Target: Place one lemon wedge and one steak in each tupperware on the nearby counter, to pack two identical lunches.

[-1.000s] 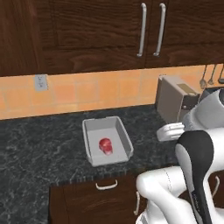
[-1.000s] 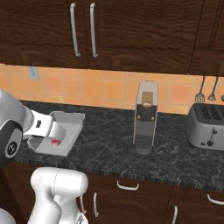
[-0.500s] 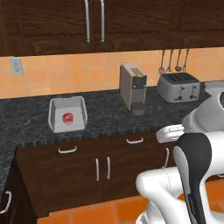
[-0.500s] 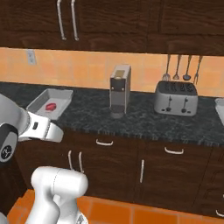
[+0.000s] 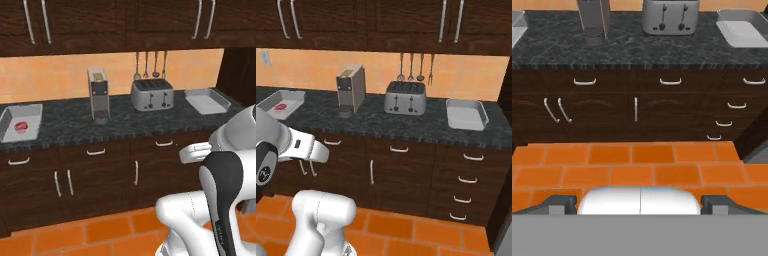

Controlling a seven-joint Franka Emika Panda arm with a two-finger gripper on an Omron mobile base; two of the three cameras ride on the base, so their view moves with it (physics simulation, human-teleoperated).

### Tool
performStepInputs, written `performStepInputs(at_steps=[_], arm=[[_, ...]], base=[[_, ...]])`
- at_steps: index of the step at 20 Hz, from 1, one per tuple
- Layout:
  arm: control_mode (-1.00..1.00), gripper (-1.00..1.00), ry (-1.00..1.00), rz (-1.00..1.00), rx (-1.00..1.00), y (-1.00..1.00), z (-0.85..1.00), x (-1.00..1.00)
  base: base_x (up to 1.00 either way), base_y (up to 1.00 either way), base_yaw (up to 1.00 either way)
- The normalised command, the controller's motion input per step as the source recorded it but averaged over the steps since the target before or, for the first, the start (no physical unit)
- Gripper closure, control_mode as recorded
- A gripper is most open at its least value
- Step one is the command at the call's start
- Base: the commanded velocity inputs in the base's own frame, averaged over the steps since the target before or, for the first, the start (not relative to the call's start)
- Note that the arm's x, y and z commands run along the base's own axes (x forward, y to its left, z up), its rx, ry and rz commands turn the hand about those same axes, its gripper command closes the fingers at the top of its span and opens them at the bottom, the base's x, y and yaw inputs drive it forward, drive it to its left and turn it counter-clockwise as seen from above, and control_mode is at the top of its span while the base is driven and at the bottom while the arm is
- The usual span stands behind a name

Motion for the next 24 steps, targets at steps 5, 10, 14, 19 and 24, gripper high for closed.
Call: performStepInputs(at_steps=[5,10,14,19,24], arm=[[1.0,-1.0,0.0,0.0,0.0,0.0,0.0,0.0],[1.0,-1.0,0.0,0.0,0.0,0.0,0.0,0.0],[1.0,-1.0,0.0,0.0,0.0,0.0,0.0,0.0],[1.0,-1.0,0.0,0.0,0.0,0.0,0.0,0.0],[1.0,-1.0,0.0,0.0,0.0,0.0,0.0,0.0]], base=[[-0.07,-1.0,0.0],[0.04,-1.0,0.0],[-0.05,-1.0,0.0],[0.0,-1.0,0.0],[0.03,-1.0,0.0]])
